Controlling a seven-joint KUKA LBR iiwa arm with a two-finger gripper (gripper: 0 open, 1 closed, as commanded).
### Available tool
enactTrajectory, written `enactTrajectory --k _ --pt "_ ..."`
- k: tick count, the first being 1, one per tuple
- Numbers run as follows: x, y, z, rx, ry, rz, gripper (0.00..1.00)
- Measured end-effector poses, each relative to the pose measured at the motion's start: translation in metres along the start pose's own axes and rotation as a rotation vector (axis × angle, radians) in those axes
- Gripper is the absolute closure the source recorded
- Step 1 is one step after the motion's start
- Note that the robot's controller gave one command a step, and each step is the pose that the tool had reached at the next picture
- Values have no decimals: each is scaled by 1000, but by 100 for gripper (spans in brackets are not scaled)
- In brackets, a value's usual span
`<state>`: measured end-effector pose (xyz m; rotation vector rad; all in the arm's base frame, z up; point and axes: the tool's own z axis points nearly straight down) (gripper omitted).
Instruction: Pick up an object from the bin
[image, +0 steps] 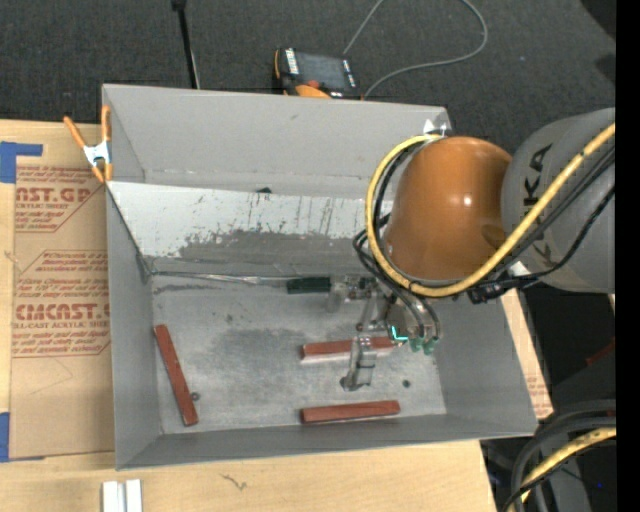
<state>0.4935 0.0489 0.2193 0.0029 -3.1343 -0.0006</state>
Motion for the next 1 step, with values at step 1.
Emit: enactTrajectory --k 1 --pt "-48 -45 114 0 -3 39 0"
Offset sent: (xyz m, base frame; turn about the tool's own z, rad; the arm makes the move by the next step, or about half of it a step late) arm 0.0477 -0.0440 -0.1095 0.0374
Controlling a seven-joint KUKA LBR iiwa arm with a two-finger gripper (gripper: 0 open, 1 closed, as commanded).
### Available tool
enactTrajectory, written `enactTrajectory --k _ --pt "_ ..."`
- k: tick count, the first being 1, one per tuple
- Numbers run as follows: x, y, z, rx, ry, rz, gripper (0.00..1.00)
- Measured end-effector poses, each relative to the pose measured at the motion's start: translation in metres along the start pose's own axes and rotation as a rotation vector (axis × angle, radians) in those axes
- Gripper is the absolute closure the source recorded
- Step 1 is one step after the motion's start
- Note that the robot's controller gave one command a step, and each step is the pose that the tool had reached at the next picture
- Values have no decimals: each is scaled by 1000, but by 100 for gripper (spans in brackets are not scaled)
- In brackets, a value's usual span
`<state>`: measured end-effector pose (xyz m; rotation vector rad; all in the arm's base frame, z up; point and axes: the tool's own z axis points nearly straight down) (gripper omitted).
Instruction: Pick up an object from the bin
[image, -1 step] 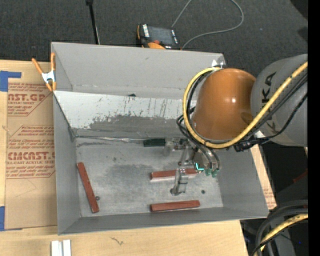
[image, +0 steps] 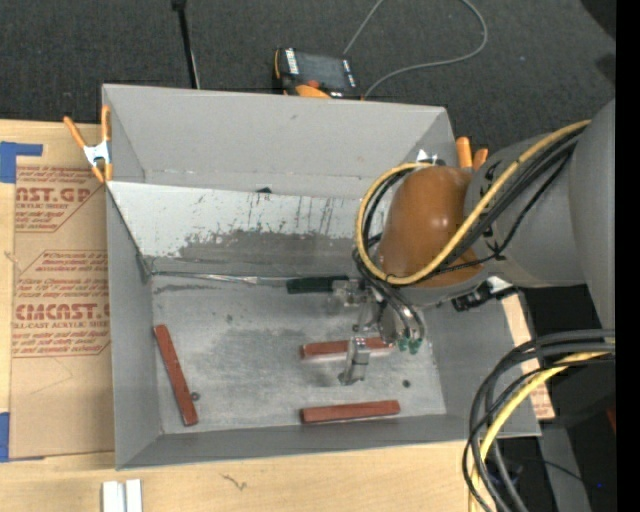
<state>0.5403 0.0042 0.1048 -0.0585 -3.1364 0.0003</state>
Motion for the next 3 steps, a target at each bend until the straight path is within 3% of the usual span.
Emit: enactTrajectory --k 1,3 --pt "0 -26 -5 0 -5 13 0" --pt "11 9 36 -2 -2 154 0"
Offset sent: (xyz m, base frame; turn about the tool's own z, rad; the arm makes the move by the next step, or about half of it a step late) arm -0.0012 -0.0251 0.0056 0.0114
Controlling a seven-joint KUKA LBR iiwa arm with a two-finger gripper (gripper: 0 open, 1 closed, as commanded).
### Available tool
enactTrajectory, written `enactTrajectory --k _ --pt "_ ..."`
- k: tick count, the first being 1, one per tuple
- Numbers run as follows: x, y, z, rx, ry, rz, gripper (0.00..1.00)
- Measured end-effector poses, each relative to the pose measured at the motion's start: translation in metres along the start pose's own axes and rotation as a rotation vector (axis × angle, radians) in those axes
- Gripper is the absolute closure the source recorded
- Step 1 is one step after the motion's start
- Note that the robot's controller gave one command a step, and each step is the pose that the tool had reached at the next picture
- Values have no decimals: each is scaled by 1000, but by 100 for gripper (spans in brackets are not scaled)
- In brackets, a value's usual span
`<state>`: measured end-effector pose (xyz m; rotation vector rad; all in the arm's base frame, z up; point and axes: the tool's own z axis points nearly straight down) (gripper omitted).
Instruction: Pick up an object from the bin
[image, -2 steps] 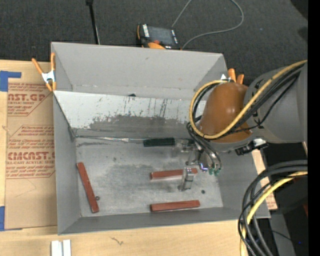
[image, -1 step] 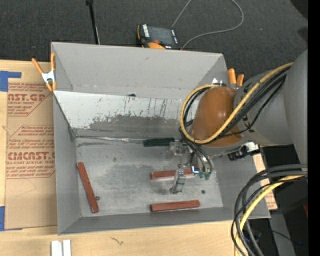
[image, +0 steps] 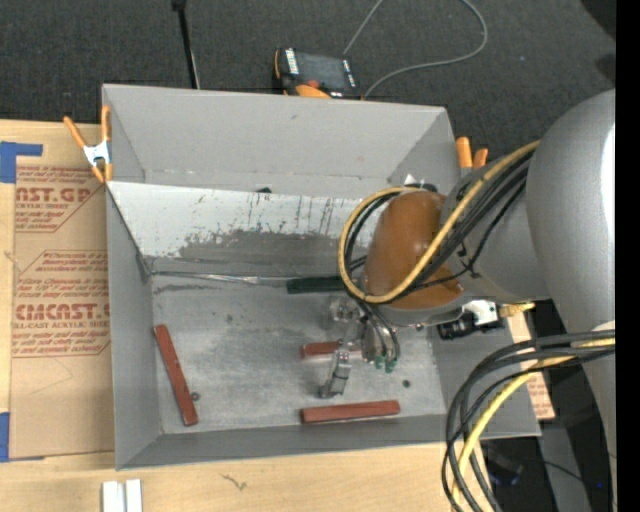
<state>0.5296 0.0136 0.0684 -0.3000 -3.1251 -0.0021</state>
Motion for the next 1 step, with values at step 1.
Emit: enactTrajectory --k 1 --pt "0 1 0 0 -2 -1 0"
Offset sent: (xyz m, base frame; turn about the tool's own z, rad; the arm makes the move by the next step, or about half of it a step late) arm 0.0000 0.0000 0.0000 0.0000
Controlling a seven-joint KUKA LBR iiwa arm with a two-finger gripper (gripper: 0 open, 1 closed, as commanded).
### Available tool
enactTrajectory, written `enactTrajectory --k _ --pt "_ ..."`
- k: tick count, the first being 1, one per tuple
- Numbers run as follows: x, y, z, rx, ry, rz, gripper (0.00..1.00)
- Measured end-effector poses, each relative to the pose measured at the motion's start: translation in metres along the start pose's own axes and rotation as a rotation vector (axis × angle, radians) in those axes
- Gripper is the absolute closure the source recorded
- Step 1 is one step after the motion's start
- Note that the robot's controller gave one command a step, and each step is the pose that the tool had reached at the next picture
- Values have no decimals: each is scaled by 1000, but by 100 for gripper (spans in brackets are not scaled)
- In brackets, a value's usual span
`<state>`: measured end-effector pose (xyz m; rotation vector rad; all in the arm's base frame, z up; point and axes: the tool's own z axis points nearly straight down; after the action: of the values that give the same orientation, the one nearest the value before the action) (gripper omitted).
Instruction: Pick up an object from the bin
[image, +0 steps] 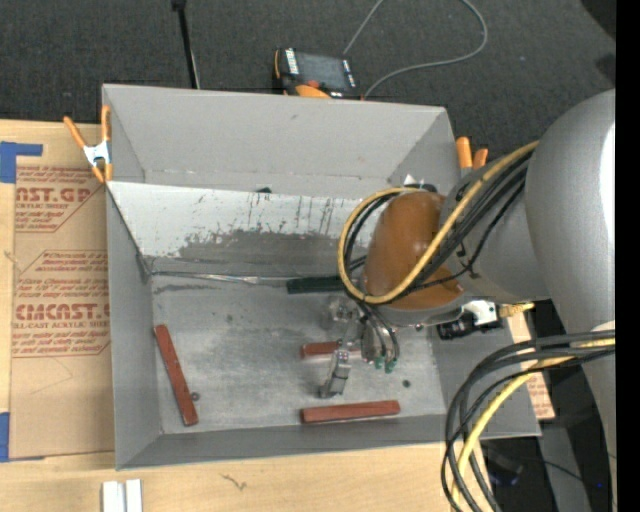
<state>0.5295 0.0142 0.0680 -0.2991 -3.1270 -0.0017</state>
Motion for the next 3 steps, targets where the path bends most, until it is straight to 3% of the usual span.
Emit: enactTrajectory --k 1,2,3 --pt "-1 0 -1 -1 -2 0 100" --pt "-2 1 -66 -1 -6 -1 100" --pt "-2 2 -84 -1 -3 -2 100"
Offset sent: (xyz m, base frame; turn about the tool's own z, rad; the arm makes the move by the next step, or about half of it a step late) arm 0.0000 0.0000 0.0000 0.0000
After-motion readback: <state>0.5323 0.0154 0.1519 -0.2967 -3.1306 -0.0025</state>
